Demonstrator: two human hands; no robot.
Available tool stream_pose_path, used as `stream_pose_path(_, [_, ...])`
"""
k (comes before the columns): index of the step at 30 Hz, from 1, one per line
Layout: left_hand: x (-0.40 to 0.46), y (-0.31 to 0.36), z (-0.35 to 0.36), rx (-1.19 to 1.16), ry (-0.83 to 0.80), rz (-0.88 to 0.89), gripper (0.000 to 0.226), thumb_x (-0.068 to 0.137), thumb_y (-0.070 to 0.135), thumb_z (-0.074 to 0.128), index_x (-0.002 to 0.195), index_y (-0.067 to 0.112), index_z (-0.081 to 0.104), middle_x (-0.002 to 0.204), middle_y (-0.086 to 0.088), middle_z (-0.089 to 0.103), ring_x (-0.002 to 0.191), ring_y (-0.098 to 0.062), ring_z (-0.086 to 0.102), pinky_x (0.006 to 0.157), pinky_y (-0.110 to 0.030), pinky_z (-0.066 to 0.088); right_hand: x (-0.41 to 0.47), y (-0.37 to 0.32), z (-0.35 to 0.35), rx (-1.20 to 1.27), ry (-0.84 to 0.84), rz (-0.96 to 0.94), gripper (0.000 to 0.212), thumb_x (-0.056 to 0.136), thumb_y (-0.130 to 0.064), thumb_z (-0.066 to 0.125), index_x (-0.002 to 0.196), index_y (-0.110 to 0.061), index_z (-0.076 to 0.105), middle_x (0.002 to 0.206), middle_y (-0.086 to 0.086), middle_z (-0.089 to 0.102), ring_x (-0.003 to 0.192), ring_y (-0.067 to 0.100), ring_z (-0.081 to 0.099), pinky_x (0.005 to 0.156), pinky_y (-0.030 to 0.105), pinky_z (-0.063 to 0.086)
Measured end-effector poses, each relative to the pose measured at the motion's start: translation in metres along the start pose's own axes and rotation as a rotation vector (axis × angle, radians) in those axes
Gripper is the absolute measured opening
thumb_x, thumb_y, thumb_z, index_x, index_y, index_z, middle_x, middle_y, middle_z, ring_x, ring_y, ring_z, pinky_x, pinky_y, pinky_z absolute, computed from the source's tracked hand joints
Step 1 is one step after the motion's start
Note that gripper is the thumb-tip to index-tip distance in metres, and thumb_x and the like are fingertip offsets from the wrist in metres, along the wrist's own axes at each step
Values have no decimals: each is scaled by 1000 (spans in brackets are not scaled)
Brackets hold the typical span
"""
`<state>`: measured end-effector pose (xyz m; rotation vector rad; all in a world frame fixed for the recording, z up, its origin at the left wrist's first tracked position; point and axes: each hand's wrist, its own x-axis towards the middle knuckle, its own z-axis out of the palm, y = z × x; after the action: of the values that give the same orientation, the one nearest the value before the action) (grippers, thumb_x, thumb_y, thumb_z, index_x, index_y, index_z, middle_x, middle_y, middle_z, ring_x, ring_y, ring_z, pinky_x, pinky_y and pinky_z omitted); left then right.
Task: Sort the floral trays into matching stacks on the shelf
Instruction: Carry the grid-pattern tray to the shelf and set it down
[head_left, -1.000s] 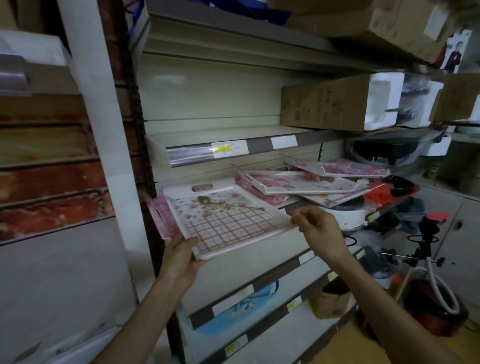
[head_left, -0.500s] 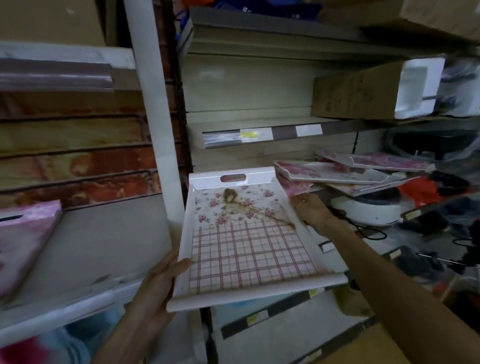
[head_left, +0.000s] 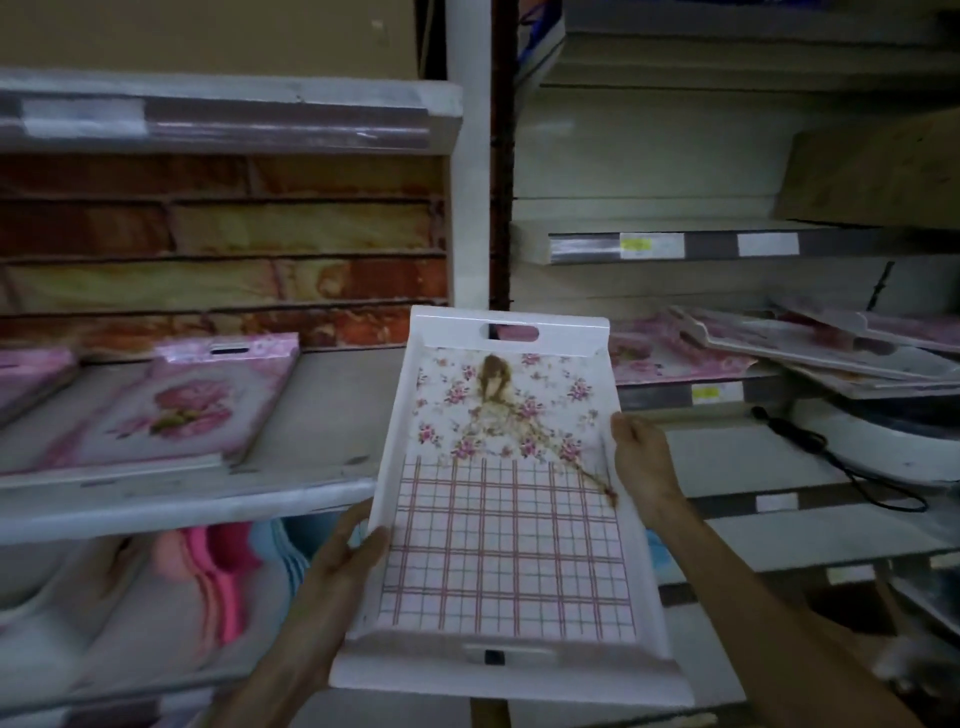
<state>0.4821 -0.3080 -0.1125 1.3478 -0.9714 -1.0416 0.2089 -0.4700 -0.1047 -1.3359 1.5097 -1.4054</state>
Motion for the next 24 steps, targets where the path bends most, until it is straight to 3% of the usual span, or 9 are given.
stream_pose_path(2, [-3,-2,-15,55,35,51,22,98,25,51,111,42,57,102,13,67,95,-4,62,79,-24,50,-8,-3,20,35,-41,-31,33,104,-25,40,90,-6,63,92,6,63,88,19,56,77,28,42])
stream_pose_path(3, [-6,0,-21,64,60,73,21,98,24,51,111,40,56,99,14,66,90,0,62,74,-18,50,-12,-6,31,54,-63,-47,32,104,-25,40,95,-6,64,97,6,64,91,19,57,80,27,43])
stream_pose_path(5, [-6,-2,-42,82,104,94,20,97,23,54,111,37,59,91,8,71,83,-6,68,62,-12,52,-17,-16,54,71,-89,-100,29,105,-24,39,94,-10,62,92,2,63,90,17,56,75,23,43])
stream_pose_path(7, [-5,-4,-62,112,145,114,23,96,21,57,115,32,60,94,9,76,87,-11,72,64,-16,58,-23,-28,77,79,-109,-145,27,105,-22,38,95,-15,62,90,-5,60,89,14,52,71,17,42])
stream_pose_path(11, [2,-6,-105,135,285,161,23,95,13,57,105,33,60,82,25,73,76,10,67,61,-8,52,-29,-46,128,81,-229,-162,33,104,-26,39,114,-3,61,103,3,62,95,18,58,85,32,47])
stream_pose_path(13, [7,-2,-129,130,344,157,21,95,16,58,104,35,59,89,17,70,85,3,65,69,-9,49,-32,-55,156,78,-280,-179,30,104,-26,41,105,-4,60,95,5,62,89,19,58,75,28,45])
stream_pose_path(15, [17,0,-157,135,384,147,22,95,22,59,114,33,61,100,6,69,95,-13,67,77,-23,52,-39,-65,184,85,-322,-197,24,103,-26,42,97,-8,56,85,-1,58,78,13,56,62,21,43])
stream_pose_path(18, [37,7,-201,155,438,134,27,96,29,56,123,30,58,98,-5,70,89,-22,68,73,-35,54,-52,-79,223,74,-383,-223,22,103,-24,43,94,-7,52,81,1,56,68,11,53,51,19,41])
stream_pose_path(24, [84,40,-281,151,479,185,23,97,25,53,117,37,56,98,9,66,83,-8,64,64,-20,45,-74,-102,297,96,-485,-246,13,101,-22,47,106,-14,56,84,0,66,68,12,61,51,15,48])
